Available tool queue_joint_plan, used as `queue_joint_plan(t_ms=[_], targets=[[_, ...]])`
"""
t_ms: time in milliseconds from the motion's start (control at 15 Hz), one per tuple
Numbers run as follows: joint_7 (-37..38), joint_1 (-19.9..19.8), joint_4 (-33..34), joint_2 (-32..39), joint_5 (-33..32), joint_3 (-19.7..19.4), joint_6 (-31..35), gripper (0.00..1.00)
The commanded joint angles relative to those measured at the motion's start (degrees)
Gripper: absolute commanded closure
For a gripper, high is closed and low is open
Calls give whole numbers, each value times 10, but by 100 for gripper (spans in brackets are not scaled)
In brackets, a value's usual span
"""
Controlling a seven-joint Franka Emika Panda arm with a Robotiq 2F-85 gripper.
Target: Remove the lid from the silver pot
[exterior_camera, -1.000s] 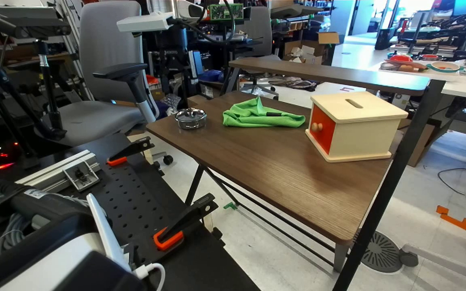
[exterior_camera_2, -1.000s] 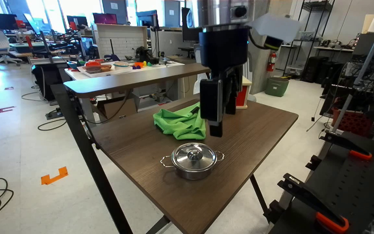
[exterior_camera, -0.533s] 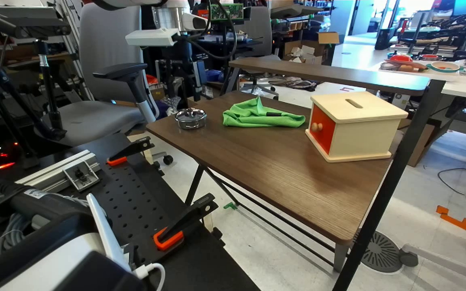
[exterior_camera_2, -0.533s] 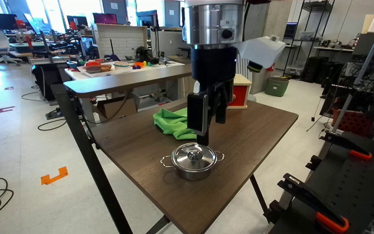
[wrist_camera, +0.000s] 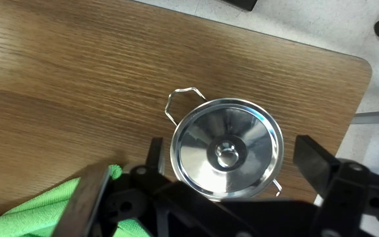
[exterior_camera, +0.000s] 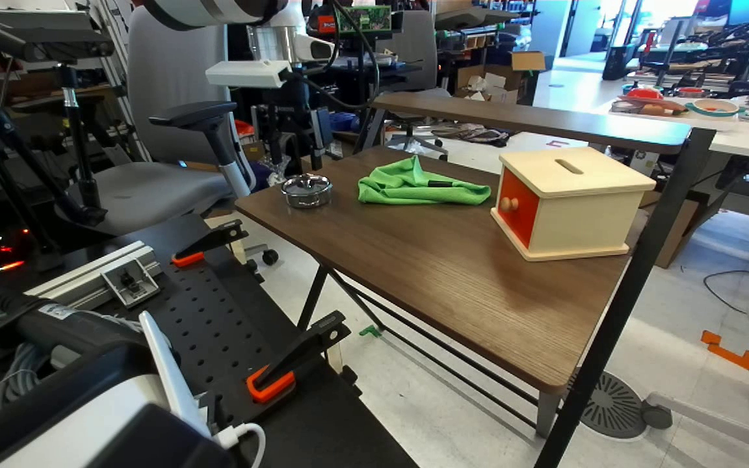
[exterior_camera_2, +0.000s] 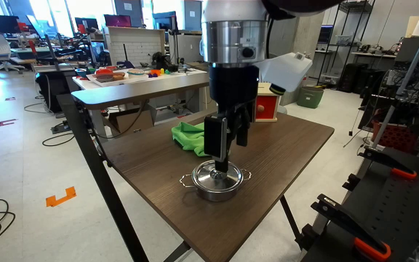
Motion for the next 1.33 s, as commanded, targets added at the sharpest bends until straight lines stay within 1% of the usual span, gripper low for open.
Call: queue_joint_plan(t_ms=[0, 667, 733, 800, 867, 933, 1067, 1267], targets=[[4, 15, 16, 18, -11, -14, 19, 0], [1, 22, 54, 60, -8, -23, 27, 0], [1, 23, 58, 65, -7, -23, 27, 24], [1, 24, 62, 69, -8, -23, 27, 26], [2, 26, 66, 72, -8, -24, 28, 32], [2, 27, 70, 76, -9, -25, 27, 42], [2, 29, 76, 82, -9, -26, 27, 58], [0, 32, 84, 91, -8, -28, 25, 80]])
